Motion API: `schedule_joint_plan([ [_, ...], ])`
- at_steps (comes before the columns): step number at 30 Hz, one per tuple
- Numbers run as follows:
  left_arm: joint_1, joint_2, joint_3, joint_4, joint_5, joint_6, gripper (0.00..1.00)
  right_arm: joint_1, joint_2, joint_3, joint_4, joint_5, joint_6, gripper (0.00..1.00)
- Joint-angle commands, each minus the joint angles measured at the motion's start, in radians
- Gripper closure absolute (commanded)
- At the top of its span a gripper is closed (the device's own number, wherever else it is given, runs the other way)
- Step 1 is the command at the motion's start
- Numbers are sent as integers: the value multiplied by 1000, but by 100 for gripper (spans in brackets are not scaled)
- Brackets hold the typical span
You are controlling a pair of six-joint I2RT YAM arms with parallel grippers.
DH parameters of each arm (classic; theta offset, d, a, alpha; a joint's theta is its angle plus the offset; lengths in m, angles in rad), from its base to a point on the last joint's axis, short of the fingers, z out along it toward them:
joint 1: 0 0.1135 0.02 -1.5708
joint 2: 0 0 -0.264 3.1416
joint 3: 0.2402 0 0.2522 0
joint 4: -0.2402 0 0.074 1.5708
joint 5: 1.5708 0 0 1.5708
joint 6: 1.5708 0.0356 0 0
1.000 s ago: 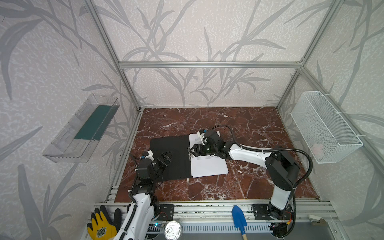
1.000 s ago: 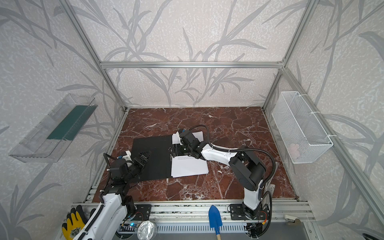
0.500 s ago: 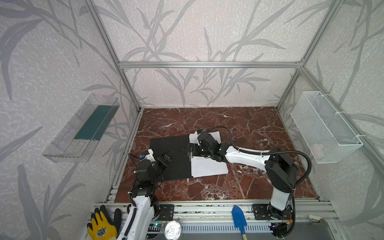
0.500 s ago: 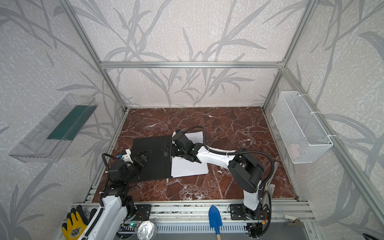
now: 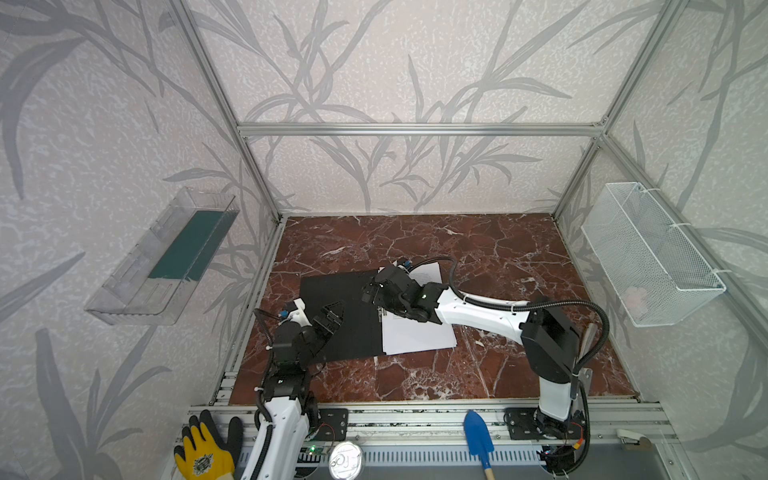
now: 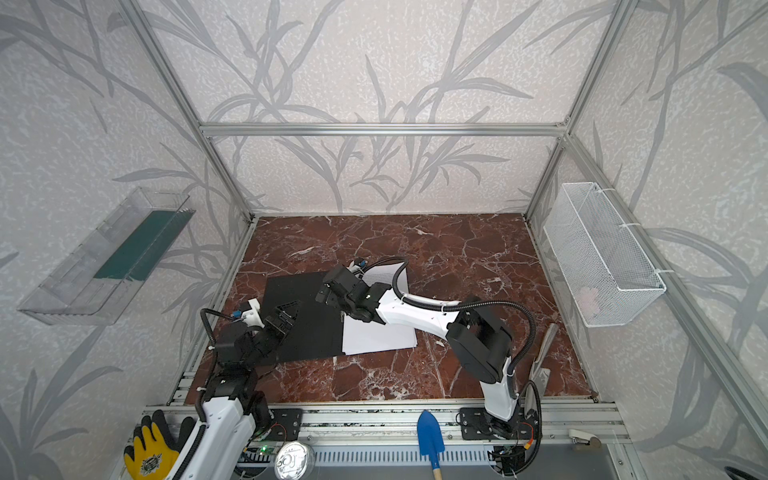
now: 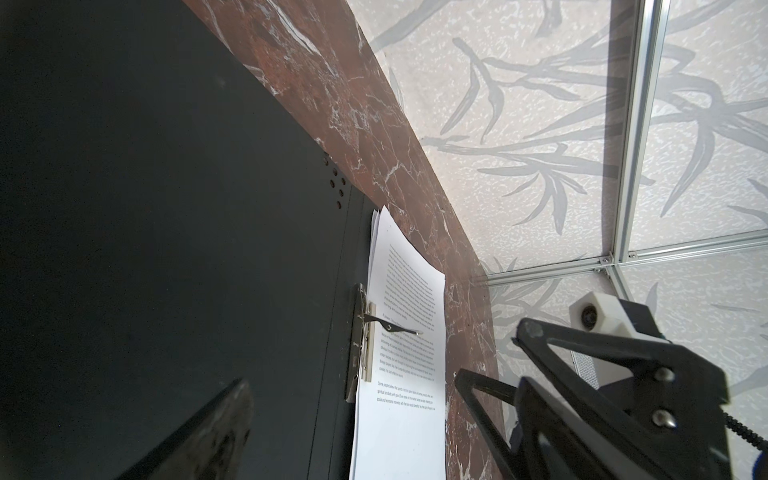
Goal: Put the files into the folder
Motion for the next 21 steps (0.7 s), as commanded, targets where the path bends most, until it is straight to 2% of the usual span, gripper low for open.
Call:
schedule_joint_plan([
  [1, 1, -6, -13, 22, 12, -5, 1, -9, 27, 6, -9, 31, 101, 10],
  [2, 1, -6, -15, 21, 9, -9, 1, -11, 34, 8, -7, 29, 118, 15],
  [6, 1, -7, -16, 6, -12, -14, 1, -26, 52, -9, 51, 5, 184, 57],
  [7, 1, -7, -16, 3, -15, -14, 1, -30, 55, -9, 53, 1, 195, 60],
  [13, 1, -6, -17, -6, -25, -19, 1, -37, 87, 34, 19, -28, 233, 66],
  [16, 2, -6, -16, -10, -25, -20, 1, -43, 100, 25, 36, -50, 265, 72],
  [21, 1, -7, -15, -17, -30, -20, 1, -45, 107, 17, 55, -64, 280, 75],
])
